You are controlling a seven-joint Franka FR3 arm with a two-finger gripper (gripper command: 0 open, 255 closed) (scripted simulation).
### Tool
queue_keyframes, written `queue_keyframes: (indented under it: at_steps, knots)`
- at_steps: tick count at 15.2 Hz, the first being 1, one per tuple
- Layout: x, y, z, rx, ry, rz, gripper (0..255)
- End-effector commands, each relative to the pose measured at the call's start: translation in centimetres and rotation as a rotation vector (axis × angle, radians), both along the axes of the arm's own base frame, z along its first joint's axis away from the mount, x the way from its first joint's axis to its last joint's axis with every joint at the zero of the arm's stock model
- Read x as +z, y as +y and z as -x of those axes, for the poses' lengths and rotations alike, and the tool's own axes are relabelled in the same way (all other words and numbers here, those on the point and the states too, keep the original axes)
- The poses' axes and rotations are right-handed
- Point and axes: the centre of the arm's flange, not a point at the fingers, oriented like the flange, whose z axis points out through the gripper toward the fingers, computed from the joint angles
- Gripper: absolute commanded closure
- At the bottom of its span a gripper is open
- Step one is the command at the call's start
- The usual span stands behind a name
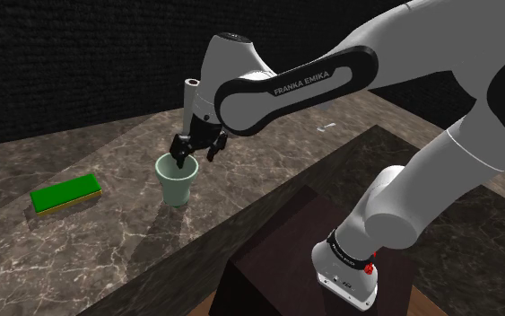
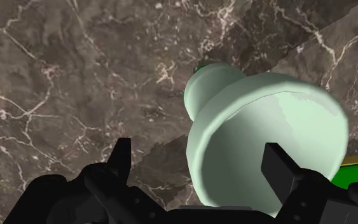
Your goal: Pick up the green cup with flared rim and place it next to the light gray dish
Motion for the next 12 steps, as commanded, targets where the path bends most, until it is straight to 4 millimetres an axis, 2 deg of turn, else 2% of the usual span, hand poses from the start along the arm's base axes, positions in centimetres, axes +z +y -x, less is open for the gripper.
queue_keyframes:
  at_steps: [1,4,5,12]
  knots:
    - [-0.02,0.0,-0.01,0.0,0.0,0.0,0]
    - [-0.01,0.0,-0.01,0.0,0.0,0.0,0]
    - [-0.01,0.0,-0.01,0.0,0.0,0.0,255]
    - [-0.02,0.0,0.0,0.0,0.0,0.0,255]
